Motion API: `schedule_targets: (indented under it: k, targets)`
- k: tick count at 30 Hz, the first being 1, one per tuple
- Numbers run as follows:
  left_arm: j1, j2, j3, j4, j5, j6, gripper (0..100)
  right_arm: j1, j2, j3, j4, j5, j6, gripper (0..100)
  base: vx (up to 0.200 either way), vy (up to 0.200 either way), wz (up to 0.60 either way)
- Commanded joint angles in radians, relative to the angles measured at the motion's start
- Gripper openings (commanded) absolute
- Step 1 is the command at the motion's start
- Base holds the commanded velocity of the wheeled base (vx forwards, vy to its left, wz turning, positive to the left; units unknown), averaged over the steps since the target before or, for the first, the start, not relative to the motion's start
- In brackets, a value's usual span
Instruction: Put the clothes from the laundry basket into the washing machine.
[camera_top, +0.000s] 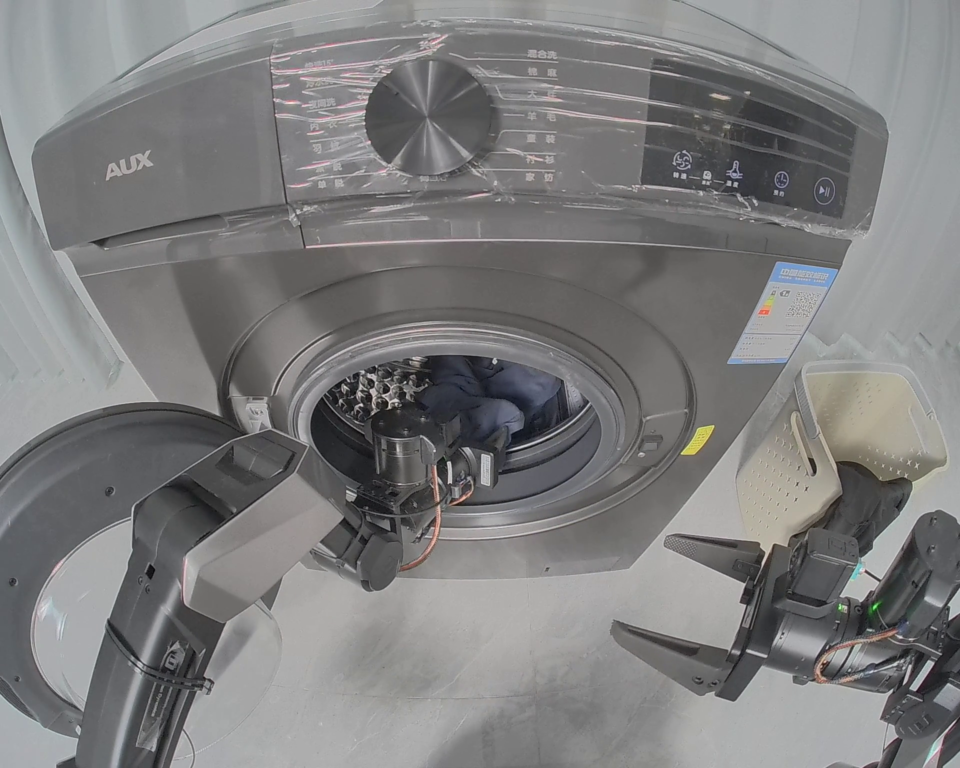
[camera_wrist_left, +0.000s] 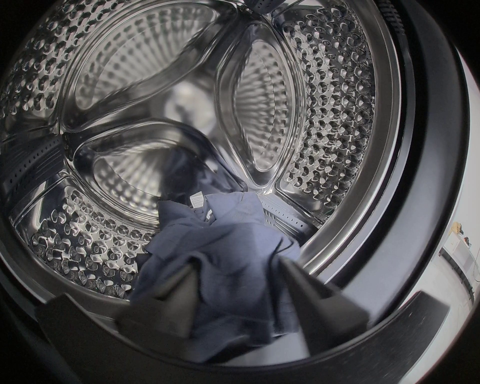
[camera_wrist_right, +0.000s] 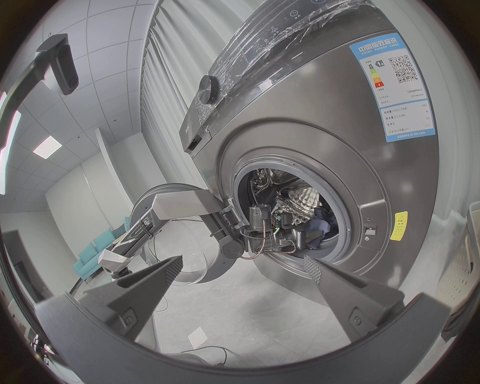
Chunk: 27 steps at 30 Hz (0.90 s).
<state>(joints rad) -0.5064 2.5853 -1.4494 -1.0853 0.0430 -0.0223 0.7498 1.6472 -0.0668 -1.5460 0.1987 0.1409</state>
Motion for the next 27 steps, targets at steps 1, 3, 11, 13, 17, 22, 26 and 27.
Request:
schedule_targets:
  k: [1, 3, 11, 13, 17, 22, 26, 27]
  targets:
    - [0.008, 0.007, -0.046, -0.001, 0.003, -0.004, 0, 0.000, -0.003, -0.004, 0.000, 0.001, 0.000, 100, 0.000, 0.000, 0.00]
    - [0.012, 0.010, -0.085, -0.001, 0.011, -0.004, 0, 0.000, -0.003, -0.004, 0.000, 0.001, 0.000, 100, 0.000, 0.000, 0.00]
    - [0.031, 0.084, -0.306, -0.018, 0.038, -0.018, 0, -0.001, -0.004, -0.004, 0.000, 0.001, 0.000, 100, 0.000, 0.000, 0.00]
    - [0.032, 0.098, -0.339, -0.016, 0.038, -0.018, 0, -0.001, -0.004, -0.004, 0.000, 0.001, 0.002, 100, 0.000, 0.000, 0.00]
    - [0.039, 0.111, -0.384, -0.001, 0.037, -0.018, 0, -0.001, -0.006, -0.005, 0.000, 0.001, 0.002, 100, 0.000, 0.000, 0.00]
    - [0.039, 0.116, -0.381, 0.002, 0.038, -0.021, 100, -0.001, -0.007, -0.005, 0.000, 0.001, 0.000, 100, 0.000, 0.000, 0.00]
    - [0.035, 0.104, -0.358, 0.004, 0.044, -0.050, 100, -0.001, -0.012, -0.005, 0.000, 0.001, 0.002, 100, 0.000, 0.000, 0.00]
    - [0.032, 0.095, -0.338, 0.005, 0.048, -0.051, 100, -0.001, -0.012, -0.005, 0.000, 0.001, 0.002, 100, 0.000, 0.000, 0.00]
